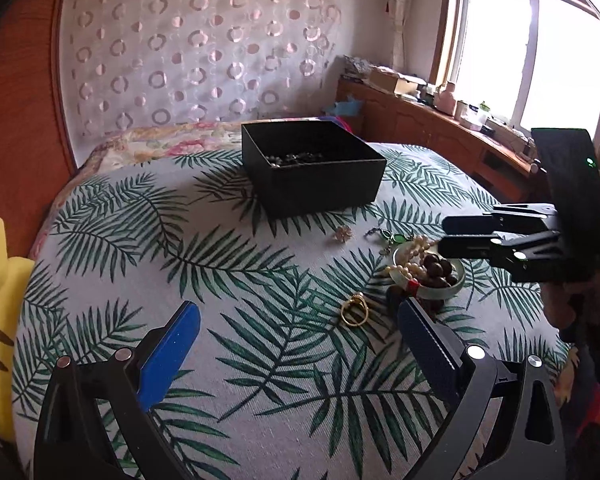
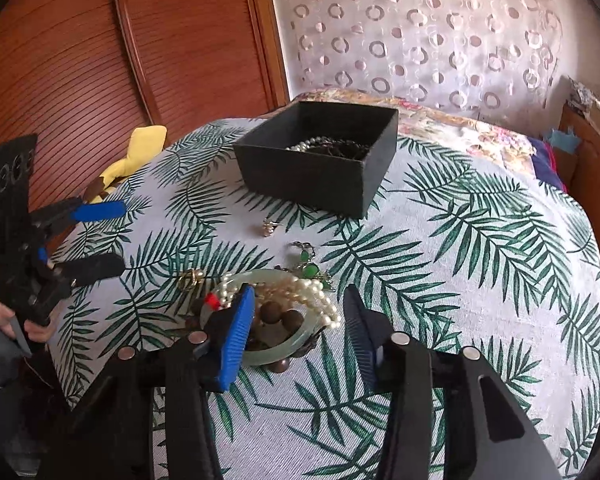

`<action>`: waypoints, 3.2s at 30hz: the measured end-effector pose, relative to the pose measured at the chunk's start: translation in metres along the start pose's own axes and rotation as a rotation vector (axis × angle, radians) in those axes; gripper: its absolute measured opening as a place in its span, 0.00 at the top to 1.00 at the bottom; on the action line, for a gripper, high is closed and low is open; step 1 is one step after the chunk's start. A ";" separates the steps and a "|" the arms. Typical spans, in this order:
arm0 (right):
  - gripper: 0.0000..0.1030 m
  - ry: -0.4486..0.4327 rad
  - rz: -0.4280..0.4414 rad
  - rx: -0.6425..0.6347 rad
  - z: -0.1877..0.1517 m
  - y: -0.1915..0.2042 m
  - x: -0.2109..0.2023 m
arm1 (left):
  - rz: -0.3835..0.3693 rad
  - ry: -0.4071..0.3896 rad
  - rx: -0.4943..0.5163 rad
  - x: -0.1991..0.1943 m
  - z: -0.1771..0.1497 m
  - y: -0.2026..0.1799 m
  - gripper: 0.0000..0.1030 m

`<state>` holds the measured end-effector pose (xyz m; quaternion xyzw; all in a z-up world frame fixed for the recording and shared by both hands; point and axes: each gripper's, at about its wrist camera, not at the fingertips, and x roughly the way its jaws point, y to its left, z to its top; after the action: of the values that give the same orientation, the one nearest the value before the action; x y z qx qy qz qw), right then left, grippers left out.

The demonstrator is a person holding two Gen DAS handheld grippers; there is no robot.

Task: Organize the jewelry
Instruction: 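Grasp the tan bead necklace beside the jade bangle with the right tool, then lift the tan bead necklace with the right tool while the left grasps the gold ring, then carry the ring and necklace into the black box and open both tools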

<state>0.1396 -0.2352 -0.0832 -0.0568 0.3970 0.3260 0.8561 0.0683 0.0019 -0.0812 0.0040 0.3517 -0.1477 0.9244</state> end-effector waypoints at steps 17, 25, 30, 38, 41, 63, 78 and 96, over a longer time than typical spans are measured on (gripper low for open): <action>0.94 0.057 0.047 0.019 0.012 -0.008 0.011 | -0.009 -0.009 -0.011 -0.002 -0.001 -0.002 0.07; 0.95 -0.036 0.040 -0.042 0.025 0.006 -0.017 | -0.001 0.015 -0.003 0.001 -0.003 -0.003 0.07; 0.95 -0.113 0.023 -0.071 0.039 0.014 -0.045 | -0.007 0.033 0.016 0.006 -0.004 -0.009 0.07; 0.95 -0.227 0.002 -0.091 0.062 0.018 -0.089 | -0.030 0.084 0.034 0.016 -0.006 -0.015 0.16; 0.95 -0.259 -0.004 -0.096 0.071 0.019 -0.100 | -0.062 0.117 0.037 0.023 -0.005 -0.018 0.31; 0.95 -0.360 -0.059 -0.167 0.115 0.031 -0.143 | -0.033 0.152 0.115 0.050 0.007 -0.034 0.82; 0.95 -0.385 -0.096 -0.199 0.161 0.038 -0.137 | -0.011 0.023 0.067 0.031 0.065 -0.015 0.82; 0.95 -0.336 -0.168 -0.240 0.195 0.035 -0.093 | 0.031 0.002 0.049 0.054 0.107 -0.004 0.82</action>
<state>0.1998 -0.1857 0.1216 -0.1361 0.2009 0.3034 0.9215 0.1753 -0.0285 -0.0352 0.0324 0.3490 -0.1419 0.9258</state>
